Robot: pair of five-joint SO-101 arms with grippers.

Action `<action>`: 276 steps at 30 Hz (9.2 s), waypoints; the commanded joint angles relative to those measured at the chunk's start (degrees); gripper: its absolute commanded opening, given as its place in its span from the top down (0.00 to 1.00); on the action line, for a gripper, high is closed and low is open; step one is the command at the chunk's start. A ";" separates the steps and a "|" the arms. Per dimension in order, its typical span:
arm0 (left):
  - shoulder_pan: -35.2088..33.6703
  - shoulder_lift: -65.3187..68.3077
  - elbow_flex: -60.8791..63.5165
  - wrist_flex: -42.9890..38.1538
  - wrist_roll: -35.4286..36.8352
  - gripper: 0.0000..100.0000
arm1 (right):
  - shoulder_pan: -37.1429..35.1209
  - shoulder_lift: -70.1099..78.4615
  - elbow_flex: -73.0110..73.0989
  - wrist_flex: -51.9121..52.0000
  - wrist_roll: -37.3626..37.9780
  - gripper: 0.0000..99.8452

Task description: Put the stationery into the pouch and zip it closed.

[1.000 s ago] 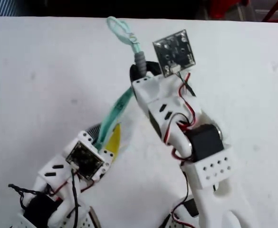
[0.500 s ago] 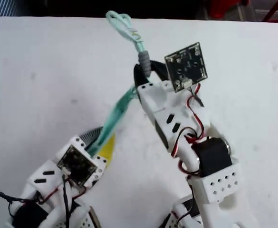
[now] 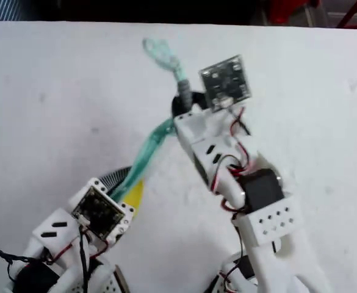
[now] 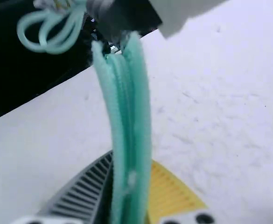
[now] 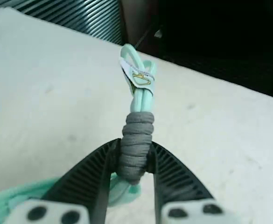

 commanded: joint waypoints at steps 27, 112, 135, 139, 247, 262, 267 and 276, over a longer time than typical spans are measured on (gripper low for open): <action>-4.09 -0.48 -5.45 -6.24 1.05 0.98 | 9.36 -2.24 24.79 -34.07 9.05 0.98; -0.22 -0.57 -0.79 -6.95 -0.88 0.94 | -5.05 4.35 -26.37 14.29 -4.22 0.98; -0.22 -0.48 -6.24 2.20 -5.54 0.98 | 3.82 4.00 -10.11 -3.91 0.18 0.98; -0.22 -0.48 -6.24 2.29 -5.63 0.98 | 1.45 2.07 -9.85 -3.74 0.62 0.98; -9.63 -0.48 -10.29 0.70 10.02 0.68 | -4.53 22.46 -42.11 22.81 -18.46 0.98; -39.87 -0.48 -10.81 -5.19 29.36 0.68 | -15.78 29.67 -42.02 11.03 -18.73 0.98; -40.22 -0.48 -4.75 -10.81 29.27 0.69 | -14.73 32.48 -41.58 7.16 -18.81 0.98; -39.96 -0.48 -3.16 -11.69 29.27 0.73 | 6.02 33.54 -21.01 9.98 -17.49 0.98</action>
